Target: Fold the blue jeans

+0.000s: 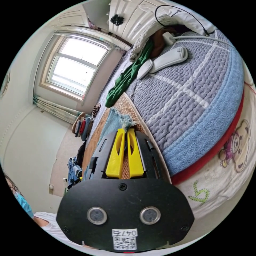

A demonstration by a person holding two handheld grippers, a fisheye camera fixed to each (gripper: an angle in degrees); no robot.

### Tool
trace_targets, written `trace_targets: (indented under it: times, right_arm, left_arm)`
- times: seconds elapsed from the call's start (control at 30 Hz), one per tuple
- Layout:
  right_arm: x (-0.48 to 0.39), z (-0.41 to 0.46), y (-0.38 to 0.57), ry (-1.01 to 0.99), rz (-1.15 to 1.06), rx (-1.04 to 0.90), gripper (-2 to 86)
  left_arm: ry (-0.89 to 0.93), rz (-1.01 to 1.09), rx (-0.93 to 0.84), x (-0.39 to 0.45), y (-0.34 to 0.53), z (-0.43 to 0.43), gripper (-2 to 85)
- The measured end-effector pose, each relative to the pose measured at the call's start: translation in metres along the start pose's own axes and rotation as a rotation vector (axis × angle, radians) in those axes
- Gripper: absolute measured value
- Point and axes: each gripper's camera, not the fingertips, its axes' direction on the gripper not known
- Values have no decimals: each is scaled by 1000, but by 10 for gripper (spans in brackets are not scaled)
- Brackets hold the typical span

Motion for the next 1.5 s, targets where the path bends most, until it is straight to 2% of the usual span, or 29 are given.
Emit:
trace_targets:
  times: [0.03, 0.07, 0.1, 0.13, 0.17, 0.2, 0.3, 0.4, 0.47, 0.57, 0.6, 0.67, 0.73, 0.8, 0.97, 1.07, 1.13, 1.27, 1.37, 1.4, 1.43, 1.5]
  right_arm:
    - [4, -1, -1, -15, 6, 3, -9]
    - [8, -3, -1, -27, 10, 6, -9]
    - [10, -3, -2, -32, 12, 7, -9]
    - [12, -5, -3, -38, 15, 9, -9]
    - [14, -6, -6, -41, 17, 12, -9]
    - [14, -6, -7, -41, 17, 13, -9]
    - [17, -9, -15, -52, 16, 18, -9]
    - [22, -13, -24, -74, 18, 22, -9]
    - [27, -15, -32, -90, 19, 18, -9]
    - [33, -17, -44, -102, 21, 18, -8]
    - [34, -19, -46, -99, 23, 23, -8]
    - [37, -20, -57, -115, 24, 18, -8]
    - [38, -21, -66, -117, 22, 17, -8]
    - [39, -23, -74, -120, 18, 16, -8]
    - [36, -26, -101, -120, 14, 19, -8]
    - [32, -28, -115, -121, 16, 30, -8]
    - [31, -31, -123, -120, 20, 40, -8]
    - [27, -36, -143, -135, 29, 50, -8]
    - [18, -38, -159, -131, 26, 51, -8]
    - [16, -38, -162, -130, 23, 53, -8]
    - [12, -39, -169, -130, 20, 53, -8]
    - [6, -40, -179, -135, 18, 53, -8]
  left_arm:
    - [25, 31, 51, 15, -3, -9, -9]
    - [144, 109, 144, 50, -14, -24, -10]
    - [267, 173, 187, 88, -31, -28, -10]
    - [314, 196, 177, 109, -42, -24, -10]
    - [371, 230, 92, 152, -69, -5, -10]
    - [384, 254, -28, 196, -95, 28, -10]
    - [383, 280, -236, 283, -145, 120, -10]
    - [563, 217, -251, 329, -193, 184, -10]
    - [547, 198, -236, 346, -220, 210, -10]
    - [360, 190, -403, 352, -248, 280, -9]
    - [495, 85, -364, 335, -254, 288, -9]
    - [621, -68, -328, 316, -254, 295, -9]
    - [599, -57, -284, 326, -255, 282, -10]
    - [490, 39, -274, 369, -255, 257, -10]
    - [483, 289, -311, 504, -214, 227, -10]
    - [384, 417, -359, 573, -184, 239, -10]
    - [328, 424, -393, 593, -167, 255, -10]
    - [461, 384, -361, 612, -151, 238, -10]
    - [375, 457, -403, 638, -131, 242, -10]
    - [399, 420, -385, 634, -129, 241, -10]
    - [430, 395, -390, 631, -129, 241, -10]
    - [605, 379, -334, 625, -132, 220, -10]
